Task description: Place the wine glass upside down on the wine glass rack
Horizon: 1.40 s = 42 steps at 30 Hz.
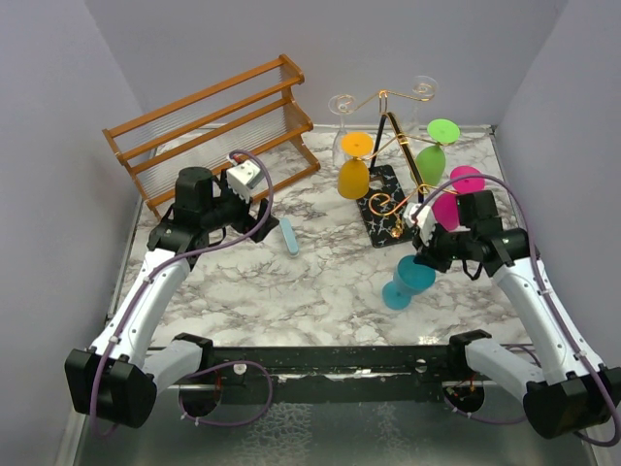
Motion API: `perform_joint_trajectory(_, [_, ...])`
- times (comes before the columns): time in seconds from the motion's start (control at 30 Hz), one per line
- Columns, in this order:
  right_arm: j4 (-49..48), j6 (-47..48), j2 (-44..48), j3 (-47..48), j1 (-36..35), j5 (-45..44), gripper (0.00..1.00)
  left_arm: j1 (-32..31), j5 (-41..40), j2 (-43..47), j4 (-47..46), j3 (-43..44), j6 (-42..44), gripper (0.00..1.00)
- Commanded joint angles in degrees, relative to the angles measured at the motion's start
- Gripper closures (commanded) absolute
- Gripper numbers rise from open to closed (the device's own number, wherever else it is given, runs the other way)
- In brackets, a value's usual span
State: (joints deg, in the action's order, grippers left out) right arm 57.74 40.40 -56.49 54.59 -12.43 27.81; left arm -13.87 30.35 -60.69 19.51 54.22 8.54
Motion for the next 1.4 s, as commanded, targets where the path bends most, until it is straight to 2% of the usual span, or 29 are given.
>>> perform_joint_trajectory(0.0, [3.70,4.76,1.41,5.30,-0.40,9.16,0.99,0.33,-0.94,-0.55,1.10,4.75,0.24,0.08])
perform_joint_trajectory(0.33, [7.44,10.14,-2.75,15.27,-0.41,30.45,0.99,0.33,-1.81,-2.39,7.34,14.02,-0.09,0.08])
perform_joint_trajectory(0.47, [6.80,9.95,-2.30,19.09,-0.41,37.36,0.99,0.31,0.42,-2.62,9.32,16.82,-0.87,0.08])
perform_joint_trajectory(0.57, [3.53,6.79,-1.23,20.77,-0.41,42.18,0.99,0.33,3.47,-2.32,9.26,17.12,-3.00,0.09])
perform_joint_trajectory(0.67, [-4.27,-1.54,0.47,21.24,-0.41,44.92,0.99,0.75,9.02,-0.89,8.16,15.86,-5.46,0.09])
perform_joint_trajectory(0.77, [-12.90,-10.17,1.99,21.19,-0.41,45.51,0.99,1.32,14.07,0.33,5.97,14.84,-9.25,0.09])
perform_joint_trajectory(0.87, [-17.42,-15.92,0.60,24.18,-0.41,45.02,0.99,1.56,18.12,0.20,5.20,16.60,-11.70,0.09])
perform_joint_trajectory(1.03, [-26.29,-25.06,-0.51,25.42,-0.41,40.88,0.99,1.56,21.18,-2.37,-0.26,20.58,-19.32,0.12])
perform_joint_trajectory(1.27, [-32.52,-30.13,-1.21,27.16,-0.41,32.42,0.99,0.99,25.14,-4.61,-11.06,20.96,-38.18,0.14])
perform_joint_trajectory(1.37, [-34.13,-31.52,-1.59,27.50,-0.41,29.87,0.99,0.06,24.40,-5.48,-13.29,20.92,-43.72,0.16])
